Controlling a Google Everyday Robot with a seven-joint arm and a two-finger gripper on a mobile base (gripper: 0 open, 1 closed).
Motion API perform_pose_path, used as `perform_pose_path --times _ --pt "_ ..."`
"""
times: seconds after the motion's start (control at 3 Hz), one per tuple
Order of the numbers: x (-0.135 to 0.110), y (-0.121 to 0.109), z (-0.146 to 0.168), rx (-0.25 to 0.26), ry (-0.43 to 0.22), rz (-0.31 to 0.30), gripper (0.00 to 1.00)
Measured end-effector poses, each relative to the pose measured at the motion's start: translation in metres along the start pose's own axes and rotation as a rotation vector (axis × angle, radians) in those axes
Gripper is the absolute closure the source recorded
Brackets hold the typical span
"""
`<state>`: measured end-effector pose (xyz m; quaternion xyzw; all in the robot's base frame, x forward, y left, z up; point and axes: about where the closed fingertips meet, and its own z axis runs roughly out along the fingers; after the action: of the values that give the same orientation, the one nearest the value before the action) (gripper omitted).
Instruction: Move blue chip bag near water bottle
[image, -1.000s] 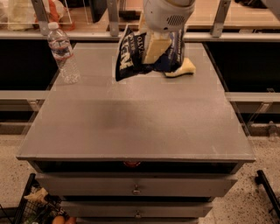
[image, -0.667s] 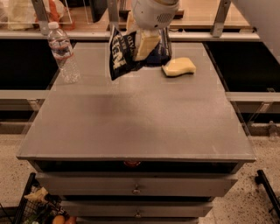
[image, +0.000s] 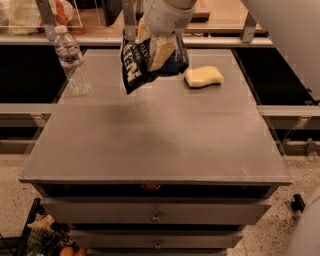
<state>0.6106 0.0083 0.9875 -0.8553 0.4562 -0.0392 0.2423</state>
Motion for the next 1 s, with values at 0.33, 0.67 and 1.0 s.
perform_pose_path --times 0.33,0.67,1.0 --pt "-0.005 -0.007 0.006 0.034 -0.043 -0.041 1.0" --pt "-0.022 -0.028 0.028 0.061 -0.124 -0.152 1.0" --pt "-0.031 -0.044 0.05 0.073 -0.185 -0.246 1.0"
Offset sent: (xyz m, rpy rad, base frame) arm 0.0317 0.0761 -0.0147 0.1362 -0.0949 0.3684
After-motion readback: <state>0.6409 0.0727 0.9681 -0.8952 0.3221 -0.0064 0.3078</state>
